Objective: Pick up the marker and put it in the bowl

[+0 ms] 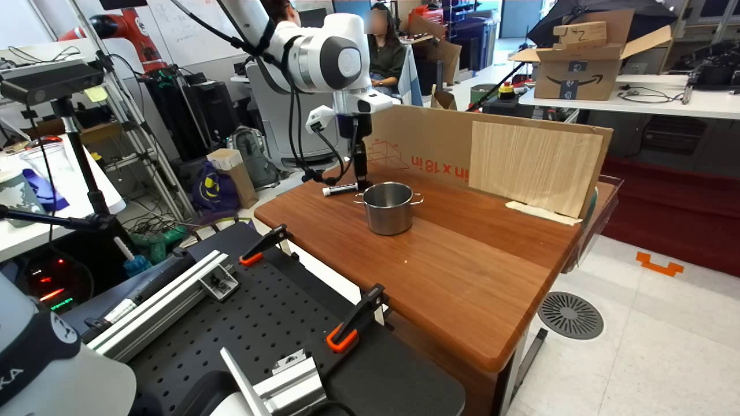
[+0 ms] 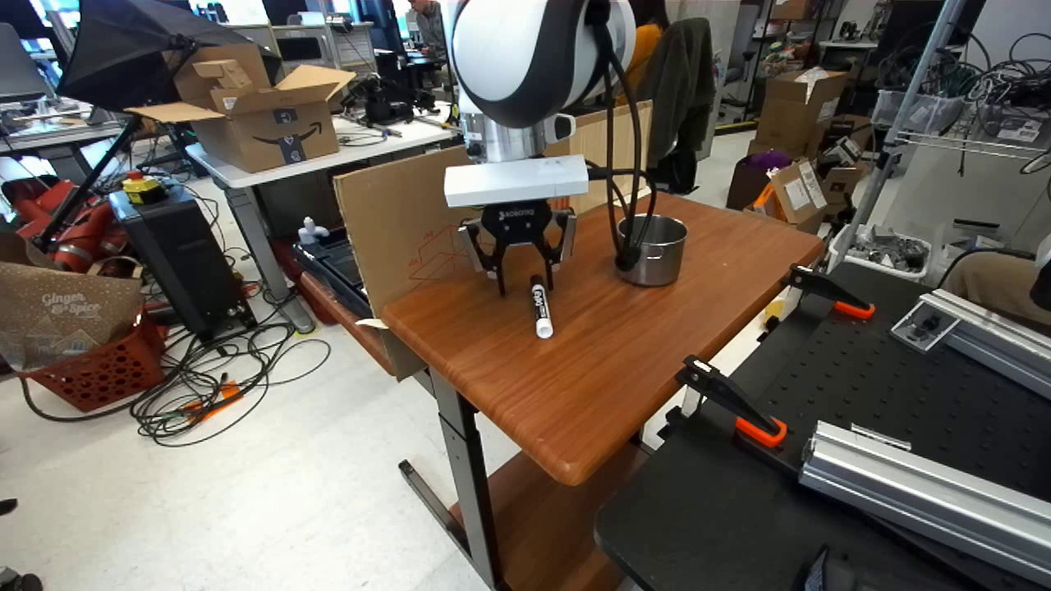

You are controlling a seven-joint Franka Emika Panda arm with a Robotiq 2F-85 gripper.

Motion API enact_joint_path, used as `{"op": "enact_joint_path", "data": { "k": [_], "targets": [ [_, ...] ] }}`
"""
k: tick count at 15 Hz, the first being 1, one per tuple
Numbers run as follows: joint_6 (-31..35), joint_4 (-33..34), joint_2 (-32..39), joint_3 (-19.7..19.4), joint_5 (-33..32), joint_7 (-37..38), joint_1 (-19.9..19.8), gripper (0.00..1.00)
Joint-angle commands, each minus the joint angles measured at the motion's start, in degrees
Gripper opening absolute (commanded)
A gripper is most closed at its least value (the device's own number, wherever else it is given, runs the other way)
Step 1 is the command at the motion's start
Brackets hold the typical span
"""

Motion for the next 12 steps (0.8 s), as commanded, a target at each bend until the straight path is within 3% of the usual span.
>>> {"op": "enact_joint_path", "data": {
  "k": [1, 6, 8, 12],
  "targets": [
    [-0.6, 1.9, 1.5, -1.3, 1.1, 0.6, 1.3, 0.35],
    [-1.1, 3.0, 2.2, -1.4, 1.3, 0.5, 1.2, 0.00],
    [-1.6, 3.5, 2.4, -1.2, 1.5, 0.0, 0.9, 0.05],
    [-0.6, 2.0, 0.6, -1.7, 1.0, 0.6, 1.4, 0.05]
  ]
}}
